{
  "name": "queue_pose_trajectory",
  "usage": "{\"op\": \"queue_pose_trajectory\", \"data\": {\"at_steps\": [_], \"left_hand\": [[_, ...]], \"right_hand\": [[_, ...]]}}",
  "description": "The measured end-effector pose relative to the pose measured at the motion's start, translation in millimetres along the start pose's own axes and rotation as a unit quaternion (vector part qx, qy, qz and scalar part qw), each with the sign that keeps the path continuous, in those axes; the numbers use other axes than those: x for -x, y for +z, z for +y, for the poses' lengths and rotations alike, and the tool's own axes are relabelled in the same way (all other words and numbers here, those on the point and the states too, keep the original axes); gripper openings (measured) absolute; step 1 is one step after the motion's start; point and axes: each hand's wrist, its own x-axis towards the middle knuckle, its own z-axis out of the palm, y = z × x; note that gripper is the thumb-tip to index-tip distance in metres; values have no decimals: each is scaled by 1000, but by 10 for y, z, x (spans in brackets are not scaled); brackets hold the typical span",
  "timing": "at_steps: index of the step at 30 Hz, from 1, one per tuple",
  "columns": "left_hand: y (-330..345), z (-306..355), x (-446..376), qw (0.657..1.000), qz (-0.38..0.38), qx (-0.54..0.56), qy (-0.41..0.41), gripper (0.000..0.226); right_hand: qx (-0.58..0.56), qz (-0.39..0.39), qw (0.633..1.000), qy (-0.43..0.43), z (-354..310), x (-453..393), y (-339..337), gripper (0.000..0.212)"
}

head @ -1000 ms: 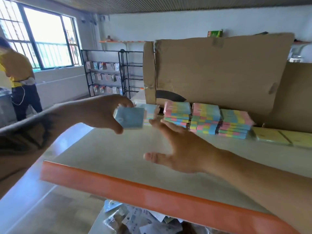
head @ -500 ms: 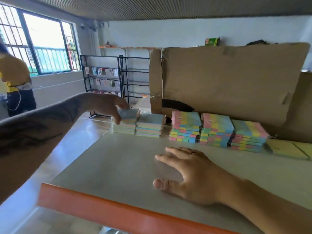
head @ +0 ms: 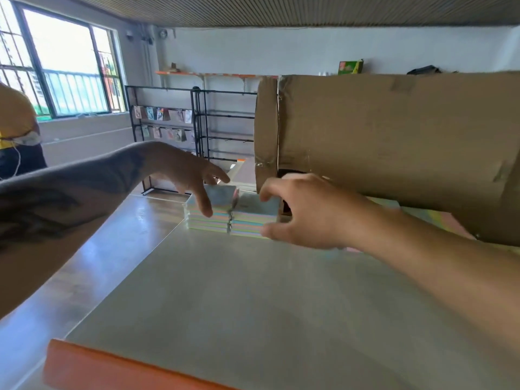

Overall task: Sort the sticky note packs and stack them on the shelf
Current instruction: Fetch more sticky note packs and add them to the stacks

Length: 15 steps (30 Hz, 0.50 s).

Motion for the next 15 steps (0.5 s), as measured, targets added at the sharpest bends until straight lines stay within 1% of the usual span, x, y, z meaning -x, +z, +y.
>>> {"op": "queue_pose_trajectory", "data": {"at_steps": [2, 5, 6, 8, 11, 12, 15], "left_hand": [[0, 0, -85, 1000, -11, -20, 12, 103], [14, -84, -189, 999, -9, -27, 37, 83], [20, -96, -211, 999, -3, -29, 41, 80], [27, -93, -215, 998, 5, -25, 64, 79], [34, -107, -244, 997, 13, -13, 72, 70], [35, -107, -249, 997, 16, -16, 79, 71], [40, -145, -288, 995, 24, -22, 89, 83]], "right_hand": [[20, -20, 999, 20, 19, -322, 26, 46], [-7, -66, 997, 45, 38, -675, 96, 59], [-8, -85, 995, 48, 41, -751, 108, 62], [-2, -119, 992, 49, 49, -860, 127, 61], [-18, -141, 988, 52, 74, -960, 163, 59], [-23, -142, 988, 52, 81, -977, 172, 58], [-28, -147, 988, 48, 89, -998, 171, 60]]}}
